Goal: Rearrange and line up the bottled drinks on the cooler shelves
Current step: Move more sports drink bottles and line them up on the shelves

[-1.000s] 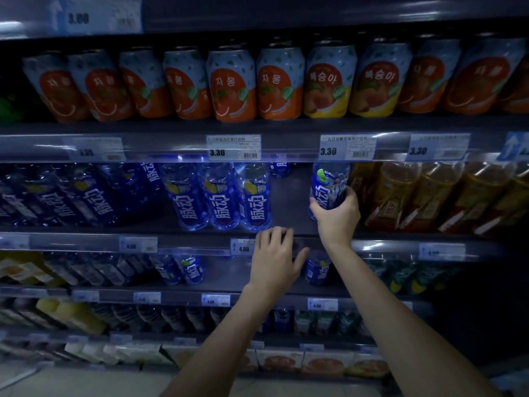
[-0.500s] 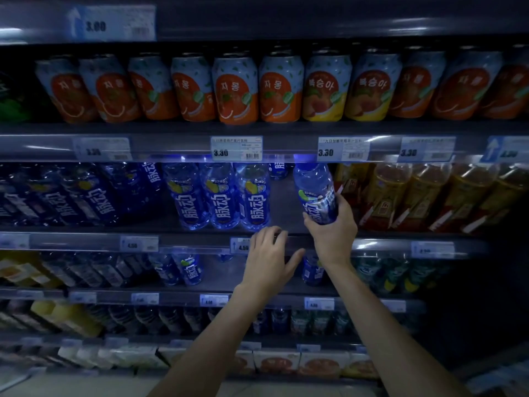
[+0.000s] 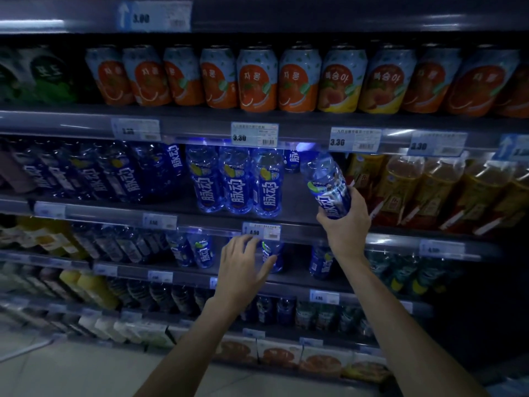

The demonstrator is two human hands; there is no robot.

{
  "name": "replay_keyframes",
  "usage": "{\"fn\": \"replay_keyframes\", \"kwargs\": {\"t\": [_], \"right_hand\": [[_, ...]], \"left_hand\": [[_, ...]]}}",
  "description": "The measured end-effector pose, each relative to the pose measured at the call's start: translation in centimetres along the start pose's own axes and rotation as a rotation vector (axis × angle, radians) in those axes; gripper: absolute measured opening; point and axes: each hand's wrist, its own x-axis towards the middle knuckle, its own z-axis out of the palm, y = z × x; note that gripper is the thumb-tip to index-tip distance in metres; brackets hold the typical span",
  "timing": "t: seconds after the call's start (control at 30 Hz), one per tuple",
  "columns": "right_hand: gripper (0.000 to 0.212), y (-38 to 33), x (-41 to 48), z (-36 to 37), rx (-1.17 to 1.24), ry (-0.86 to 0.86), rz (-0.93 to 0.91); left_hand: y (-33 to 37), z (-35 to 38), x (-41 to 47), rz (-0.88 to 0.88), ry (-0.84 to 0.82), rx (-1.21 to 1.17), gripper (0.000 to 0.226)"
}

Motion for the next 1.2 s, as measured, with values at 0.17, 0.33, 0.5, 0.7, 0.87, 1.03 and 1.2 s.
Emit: {"fn": "replay_keyframes", "kwargs": {"t": [0.17, 0.33, 0.5, 0.7, 0.87, 1.03, 1.2], "right_hand": [[0.07, -0.1, -0.9, -0.5, -0.054, -0.055, -0.051], [0.069, -1.0, -4.2, -0.5, -0.087, -0.082, 0.004], [0.068, -1.4, -9.7, 1.3, -0.075, -0.026, 0.135], [0.073, 0.3, -17.0, 5.0, -0.044, -0.02, 0.315], [0.072, 3.6, -21.7, 9.3, -0.041, -0.024, 0.421], [0.072, 6.8, -24.4, 13.9, -0.028, -0.044, 0.42], [0.07, 8.7, -25.1, 17.3, 0.033, -0.059, 0.454]], "left_hand": [[-1.4, -0.8, -0.9, -0.043, 0.013, -0.018, 0.06], [-4.0, -1.4, -1.9, -0.051, -0.004, -0.061, 0.063], [-7.8, -1.0, -3.2, -0.045, -0.074, -0.118, 0.071], [-11.9, 2.4, -3.3, 0.007, -0.142, -0.077, 0.064], [-15.3, 7.9, -3.2, 0.055, -0.177, -0.045, 0.065], [-18.6, 13.6, -3.4, 0.046, -0.193, -0.035, 0.065], [-21.5, 17.5, -3.9, 0.047, -0.212, 0.012, 0.06]]}}
